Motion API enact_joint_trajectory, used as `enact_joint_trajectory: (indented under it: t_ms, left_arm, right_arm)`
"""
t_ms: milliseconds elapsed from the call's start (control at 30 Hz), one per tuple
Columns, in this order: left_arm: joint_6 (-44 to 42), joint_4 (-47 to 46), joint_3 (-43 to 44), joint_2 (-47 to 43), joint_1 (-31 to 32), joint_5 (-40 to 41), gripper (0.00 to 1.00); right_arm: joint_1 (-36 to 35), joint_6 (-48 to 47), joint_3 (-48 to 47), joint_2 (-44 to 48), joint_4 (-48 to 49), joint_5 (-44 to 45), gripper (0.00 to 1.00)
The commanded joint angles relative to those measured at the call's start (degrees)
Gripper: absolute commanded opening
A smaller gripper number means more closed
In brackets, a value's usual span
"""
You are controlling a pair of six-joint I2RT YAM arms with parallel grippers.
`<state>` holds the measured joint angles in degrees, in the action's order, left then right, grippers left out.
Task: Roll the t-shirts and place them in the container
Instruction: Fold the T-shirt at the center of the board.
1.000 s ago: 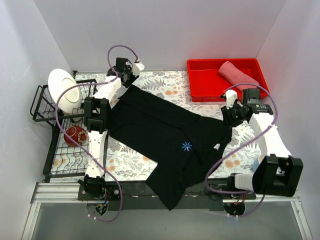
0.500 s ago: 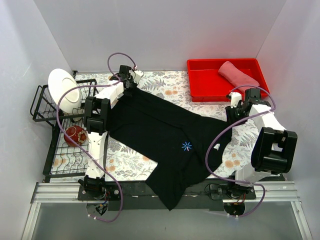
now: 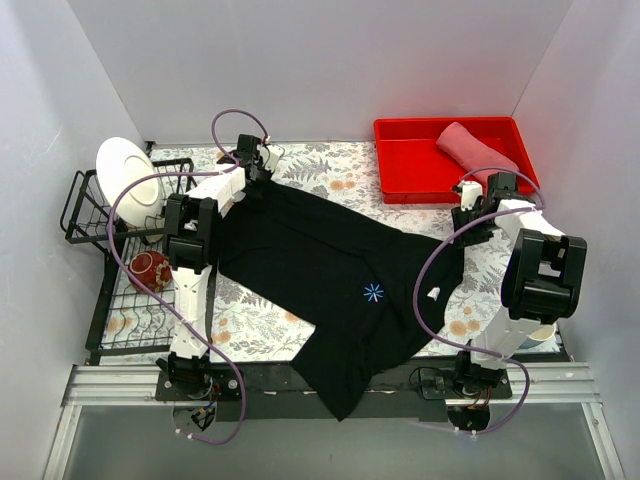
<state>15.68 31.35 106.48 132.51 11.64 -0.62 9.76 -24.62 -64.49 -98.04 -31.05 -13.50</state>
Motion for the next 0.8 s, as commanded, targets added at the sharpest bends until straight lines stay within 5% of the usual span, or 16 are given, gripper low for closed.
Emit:
enact_joint_trajectory:
  t_ms: [0, 300, 767]
  left_arm:
    - [1.5, 2.0, 0.0, -1.7, -0.2, 2.8, 0.00]
    - [1.5, 0.8, 9.2, 2.0, -0.1, 6.2, 0.08]
    - [3.5, -0.6, 13.4, 2.6, -0.2, 8.3, 0.20]
  right_arm:
    - [0.3, -1.0, -2.9, -2.3, 2.0, 2.2, 0.37]
    - [0.3, -2.4, -2.2, -5.2, 2.0, 6.6, 0.37]
    - [4.3, -5.6, -6.8, -11.7, 5.4, 17.2, 0.23]
